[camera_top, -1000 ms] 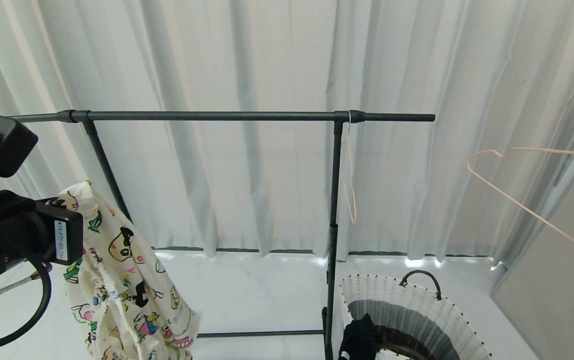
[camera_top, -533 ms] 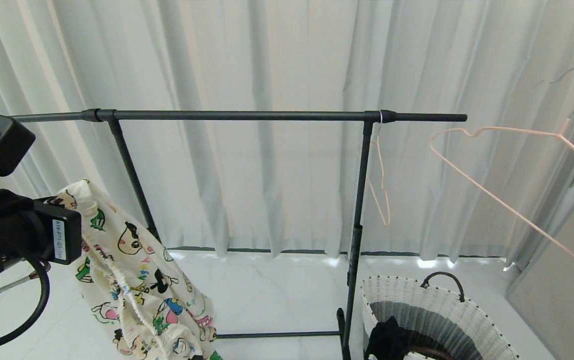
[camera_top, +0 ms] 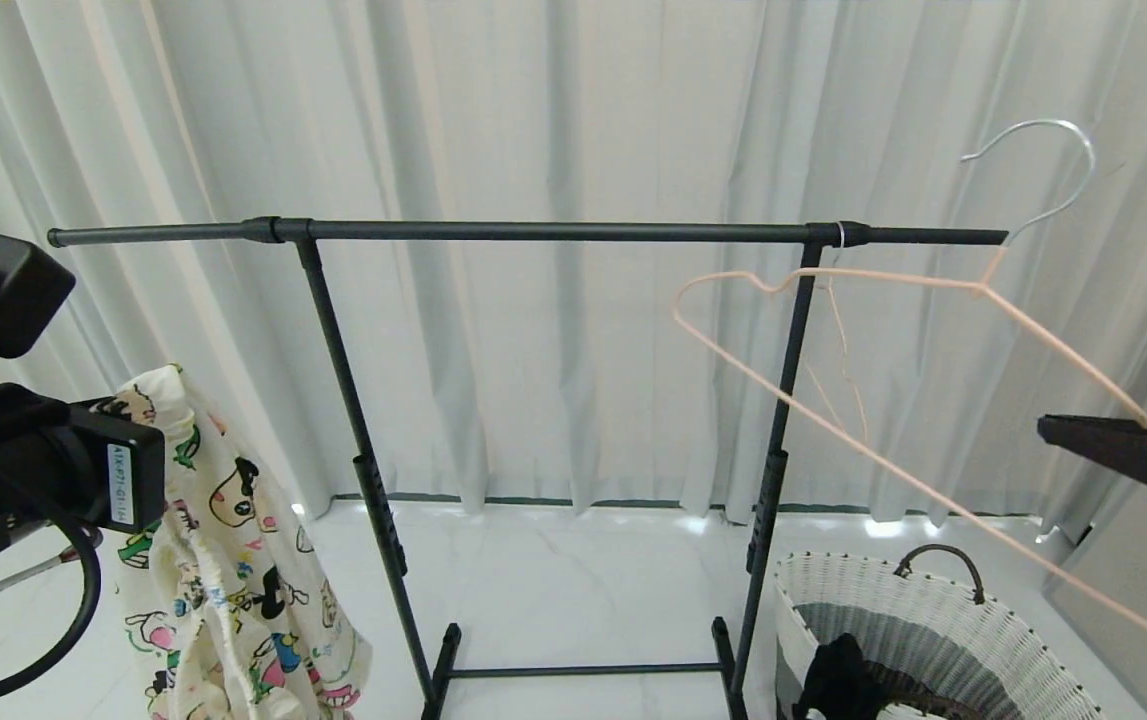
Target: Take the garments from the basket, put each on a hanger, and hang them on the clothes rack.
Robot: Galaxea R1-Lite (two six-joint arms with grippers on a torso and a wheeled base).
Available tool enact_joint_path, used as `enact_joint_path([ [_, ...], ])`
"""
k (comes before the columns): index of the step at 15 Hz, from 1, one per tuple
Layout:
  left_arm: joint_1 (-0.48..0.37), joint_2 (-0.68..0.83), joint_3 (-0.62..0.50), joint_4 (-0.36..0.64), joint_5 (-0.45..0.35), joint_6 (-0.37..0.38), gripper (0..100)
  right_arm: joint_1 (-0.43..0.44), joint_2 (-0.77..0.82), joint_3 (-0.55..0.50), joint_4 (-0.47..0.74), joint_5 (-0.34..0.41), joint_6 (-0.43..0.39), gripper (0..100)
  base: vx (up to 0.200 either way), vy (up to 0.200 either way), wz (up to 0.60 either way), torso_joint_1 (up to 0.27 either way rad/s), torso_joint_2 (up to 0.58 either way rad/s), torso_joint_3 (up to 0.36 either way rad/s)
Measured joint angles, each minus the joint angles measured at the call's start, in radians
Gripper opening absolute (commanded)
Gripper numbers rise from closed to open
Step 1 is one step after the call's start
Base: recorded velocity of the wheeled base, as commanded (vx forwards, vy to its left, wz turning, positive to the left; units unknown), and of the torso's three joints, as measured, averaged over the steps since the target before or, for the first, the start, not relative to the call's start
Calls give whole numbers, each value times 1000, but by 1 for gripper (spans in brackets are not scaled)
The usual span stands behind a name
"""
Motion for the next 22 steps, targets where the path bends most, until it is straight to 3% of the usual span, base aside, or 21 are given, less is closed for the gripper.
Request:
enact_joint_path([
  [3,-13,0,16,0,-1,10,0,143,34,32,-53,13,60,0,0,0,0,0,0,0],
  [6,-92,7,30,0,-3,11,0,309,95,86,-189,13,122,0,0,0,0,0,0,0],
  [9,-127,80,-5,-1,24,-10,0,398,165,101,-262,12,140,0,0,0,0,0,0,0],
  [15,-130,314,-236,-1,240,-257,0,457,207,104,-269,13,140,0,0,0,0,0,0,0],
  [22,-134,384,-266,-1,242,-282,0,483,238,99,-278,17,139,0,0,0,0,0,0,0],
])
